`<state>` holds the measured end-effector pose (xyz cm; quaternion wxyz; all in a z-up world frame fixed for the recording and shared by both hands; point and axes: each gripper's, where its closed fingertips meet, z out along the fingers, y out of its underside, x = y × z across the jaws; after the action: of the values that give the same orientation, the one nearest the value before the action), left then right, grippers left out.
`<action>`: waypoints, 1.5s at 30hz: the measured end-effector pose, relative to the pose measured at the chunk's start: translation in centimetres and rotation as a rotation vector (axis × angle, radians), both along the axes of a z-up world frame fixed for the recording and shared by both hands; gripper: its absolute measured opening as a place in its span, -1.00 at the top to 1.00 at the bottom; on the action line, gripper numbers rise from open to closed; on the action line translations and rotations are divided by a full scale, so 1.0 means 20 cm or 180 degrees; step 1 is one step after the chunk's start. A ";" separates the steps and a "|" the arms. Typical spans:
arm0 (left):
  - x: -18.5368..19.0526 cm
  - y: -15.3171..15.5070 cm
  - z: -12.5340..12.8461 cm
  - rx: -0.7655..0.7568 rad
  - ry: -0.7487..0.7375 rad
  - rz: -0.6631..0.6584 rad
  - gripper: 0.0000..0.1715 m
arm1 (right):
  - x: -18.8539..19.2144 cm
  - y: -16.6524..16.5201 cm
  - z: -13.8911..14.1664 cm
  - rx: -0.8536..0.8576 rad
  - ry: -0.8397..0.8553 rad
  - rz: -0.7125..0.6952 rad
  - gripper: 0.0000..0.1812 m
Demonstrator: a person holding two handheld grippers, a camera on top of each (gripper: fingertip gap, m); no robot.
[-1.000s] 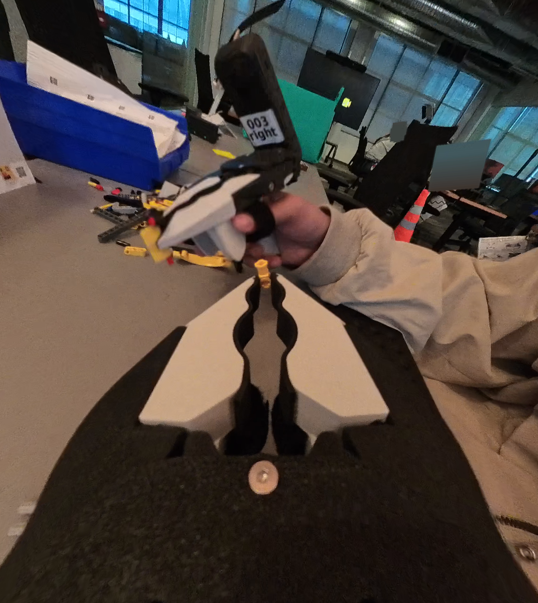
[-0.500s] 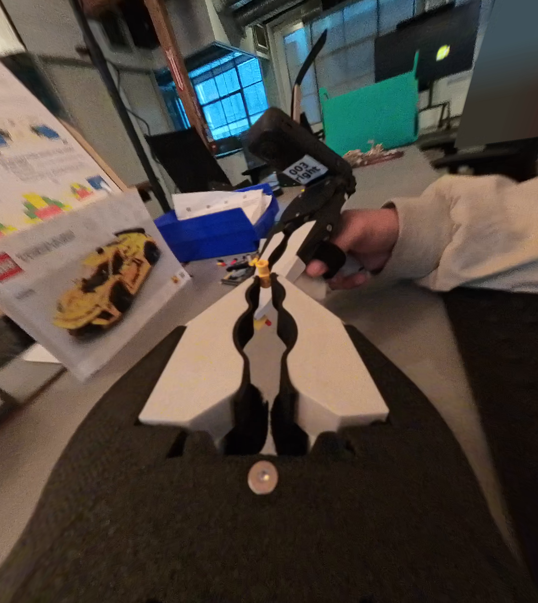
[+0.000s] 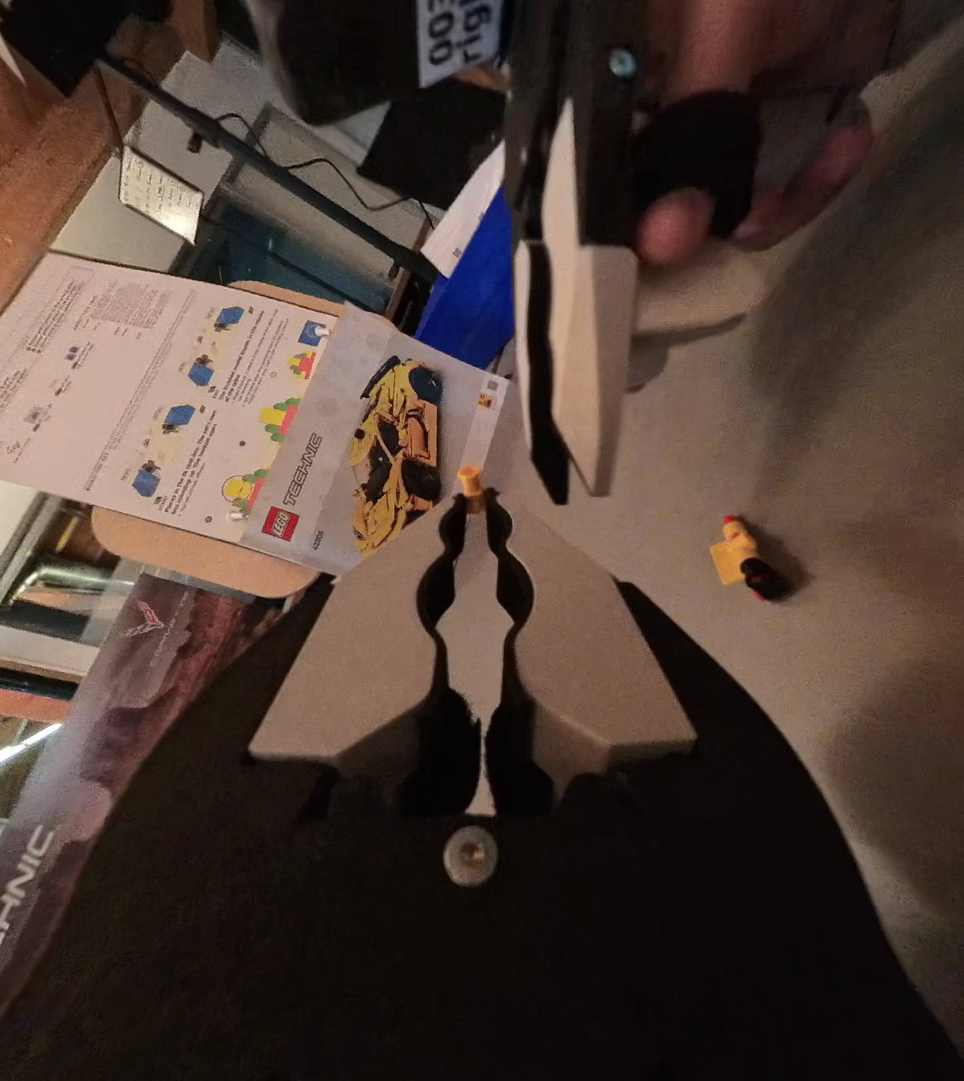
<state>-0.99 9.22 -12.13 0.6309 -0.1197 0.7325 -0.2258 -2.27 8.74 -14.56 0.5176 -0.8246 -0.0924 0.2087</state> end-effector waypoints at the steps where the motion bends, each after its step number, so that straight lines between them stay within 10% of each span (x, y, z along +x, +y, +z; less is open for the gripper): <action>1: -0.01 -0.02 0.00 0.0072 -0.0036 -0.0057 0.93 | -0.03 0.00 0.06 0.0159 0.0119 0.0086 0.58; 13: -0.01 -0.09 -0.01 -0.0229 0.0085 -0.0069 0.90 | 0.04 -0.02 0.12 0.0236 0.0168 -0.0048 0.82; 16: 0.00 -0.04 -0.09 -0.0931 0.0738 -0.0030 0.77 | 0.46 -0.10 0.15 0.0257 -0.0210 -0.1148 0.82; 20: -0.06 -0.12 -0.19 -0.1945 0.1912 -0.0338 0.71 | 1.20 -0.66 0.10 -0.0361 -0.1088 -0.3375 0.82; 23: -0.08 -0.11 -0.31 -0.2058 0.2482 -0.0112 0.68 | 1.34 -0.91 -0.08 -0.1029 -0.1083 -0.3768 0.81; 29: -0.11 -0.14 -0.43 -0.1885 0.2771 0.0131 0.59 | 1.35 -0.90 -0.13 -0.1100 -0.1193 -0.3770 0.78; 34: -0.07 -0.12 -0.48 -0.1755 0.2700 0.0229 0.81 | 1.22 -0.65 0.01 -0.0324 -0.1153 -0.3247 0.70; 40: -0.01 -0.11 -0.26 -0.1177 0.1525 -0.0159 0.82 | 0.29 -0.21 0.09 0.0216 -0.0055 -0.0242 0.76; 45: -0.03 -0.15 -0.03 -0.0971 0.0601 -0.0530 0.82 | -0.01 -0.18 0.05 0.0040 0.0176 0.0479 0.81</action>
<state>-1.66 6.19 -12.74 0.5130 -0.1736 0.7532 -0.3734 -2.45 5.09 -13.62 0.5080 -0.8060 -0.1410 0.2691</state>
